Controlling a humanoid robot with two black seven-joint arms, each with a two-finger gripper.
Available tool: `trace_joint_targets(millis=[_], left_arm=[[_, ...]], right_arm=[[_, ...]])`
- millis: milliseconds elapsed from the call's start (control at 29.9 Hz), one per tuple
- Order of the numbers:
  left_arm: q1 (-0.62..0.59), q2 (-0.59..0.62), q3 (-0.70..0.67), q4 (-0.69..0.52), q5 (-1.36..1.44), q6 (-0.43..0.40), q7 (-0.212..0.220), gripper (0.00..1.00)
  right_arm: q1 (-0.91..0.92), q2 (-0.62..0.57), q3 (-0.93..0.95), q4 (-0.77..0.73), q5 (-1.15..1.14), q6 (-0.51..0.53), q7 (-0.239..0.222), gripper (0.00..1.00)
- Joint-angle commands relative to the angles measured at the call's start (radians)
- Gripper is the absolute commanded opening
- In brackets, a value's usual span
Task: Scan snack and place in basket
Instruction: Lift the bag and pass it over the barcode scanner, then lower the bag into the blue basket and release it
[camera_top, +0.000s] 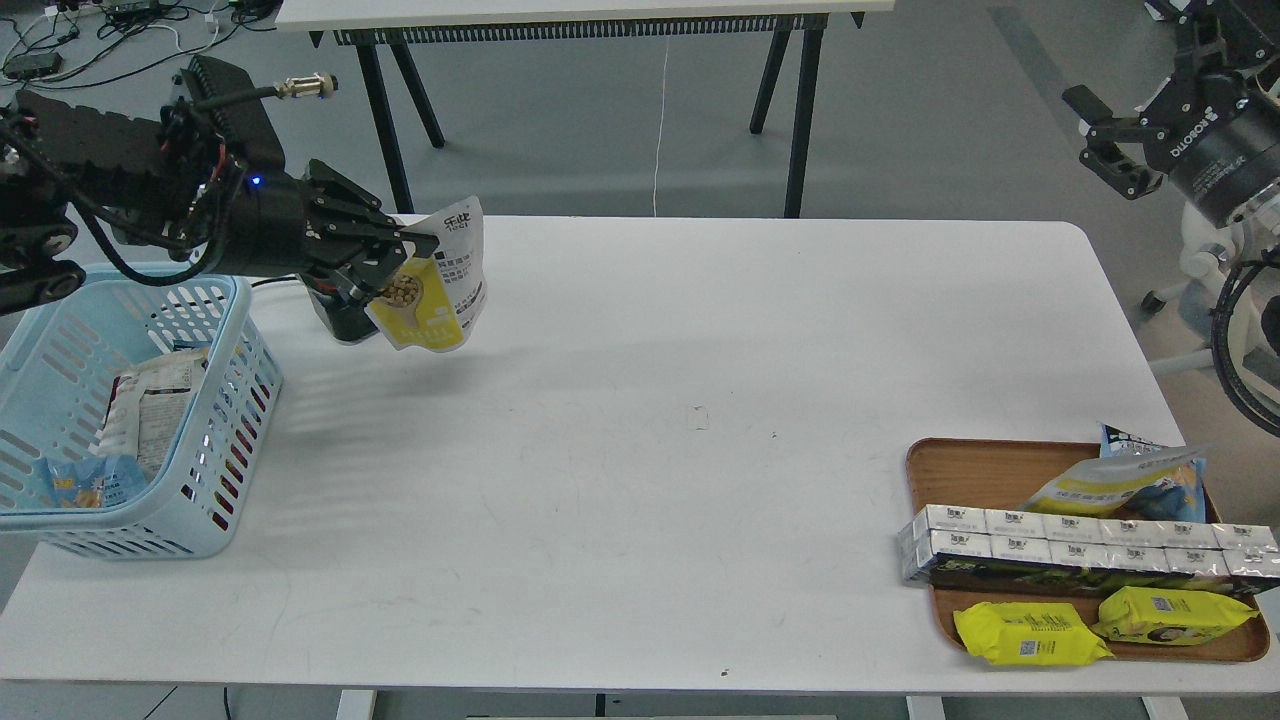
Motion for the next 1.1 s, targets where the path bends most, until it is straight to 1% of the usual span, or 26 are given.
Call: trace_joint_targets(millis=[0, 234, 368, 435, 535, 602, 702, 802, 903, 1070], left_arm=[[0.020, -0.001, -0.002, 0.042, -0.001, 0.000, 0.000, 0.01], [0.081, 0.002, -0.036, 0.082, -0.001, 0.000, 0.000, 0.01], [0.084, 0.017, -0.038, 0.082, -0.001, -0.009, 0.000, 0.02], [0.077, 0.033, -0.039, 0.082, -0.001, -0.043, 0.000, 0.02], [0.072, 0.092, -0.082, 0.078, -0.001, -0.106, 0.000, 0.02], [0.072, 0.140, -0.111, 0.068, 0.001, -0.134, 0.000, 0.02], [0.066, 0.197, -0.119, 0.065, 0.007, -0.170, 0.000, 0.02], [0.029, 0.237, -0.125, 0.062, 0.008, -0.221, 0.000, 0.02], [-0.003, 0.295, -0.159, 0.050, 0.008, -0.305, 0.000, 0.02], [-0.003, 0.391, -0.298, -0.002, 0.008, -0.432, 0.000, 0.03]], right_arm=[[0.000, -0.001, 0.001, 0.001, 0.000, 0.000, 0.000, 1.00], [0.000, -0.003, 0.001, 0.001, 0.000, 0.000, 0.000, 1.00], [0.000, -0.004, 0.001, 0.000, 0.000, 0.000, 0.000, 1.00], [0.000, -0.004, 0.003, 0.000, -0.001, 0.000, 0.000, 1.00], [-0.001, -0.004, 0.001, 0.000, 0.000, 0.000, 0.000, 1.00], [0.000, -0.004, 0.001, 0.000, 0.000, 0.000, 0.000, 1.00], [-0.001, -0.004, 0.001, 0.000, -0.001, 0.000, 0.000, 1.00], [-0.005, -0.004, 0.003, 0.000, -0.001, 0.000, 0.000, 1.00], [-0.005, -0.004, 0.006, 0.000, -0.001, 0.000, 0.000, 1.00], [-0.006, 0.002, 0.006, -0.002, -0.001, 0.000, 0.000, 1.00]])
